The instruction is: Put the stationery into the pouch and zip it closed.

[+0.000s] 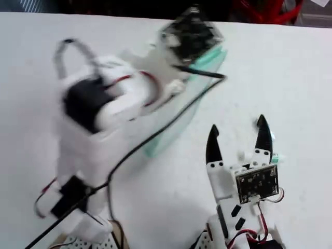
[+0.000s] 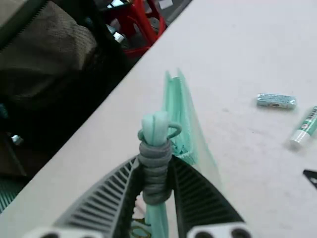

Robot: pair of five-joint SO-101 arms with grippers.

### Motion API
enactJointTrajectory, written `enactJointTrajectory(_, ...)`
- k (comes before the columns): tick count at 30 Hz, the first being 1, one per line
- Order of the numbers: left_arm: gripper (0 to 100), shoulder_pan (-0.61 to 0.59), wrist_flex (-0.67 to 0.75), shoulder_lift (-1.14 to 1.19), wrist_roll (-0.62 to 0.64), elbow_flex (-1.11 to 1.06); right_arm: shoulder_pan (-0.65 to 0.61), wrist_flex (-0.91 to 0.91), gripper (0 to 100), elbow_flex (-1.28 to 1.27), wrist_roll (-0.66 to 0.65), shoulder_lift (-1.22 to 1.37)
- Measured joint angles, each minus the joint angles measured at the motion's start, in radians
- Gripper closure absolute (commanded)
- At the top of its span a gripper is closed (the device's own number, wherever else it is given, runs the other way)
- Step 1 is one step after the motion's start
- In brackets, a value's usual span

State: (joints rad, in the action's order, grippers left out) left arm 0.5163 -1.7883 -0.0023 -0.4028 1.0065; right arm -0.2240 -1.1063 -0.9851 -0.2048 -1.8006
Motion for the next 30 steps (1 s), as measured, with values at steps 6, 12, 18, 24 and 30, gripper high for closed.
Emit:
enactJointTrajectory(6,93,-0.094,0.0,-0.267,-0.207,-0.262,0.008,0.006,66.1,0.0,0.0,0.0)
enactJointTrajectory(12,93,-0.219,0.072,-0.348,-0.405,-0.528,0.005,0.014,66.0,0.0,0.0,0.0)
enactJointTrajectory(18,93,-0.259,0.227,-0.348,-0.407,-0.545,-0.086,-0.012,66.0,0.0,0.0,0.0)
enactJointTrajectory(24,88,-0.256,0.379,-0.348,-0.241,-0.545,-0.098,-0.012,66.0,-0.002,0.0,0.0)
enactJointTrajectory(30,88,-0.181,0.442,-0.348,-0.137,-0.548,-0.103,0.008,65.9,-0.077,0.0,0.0)
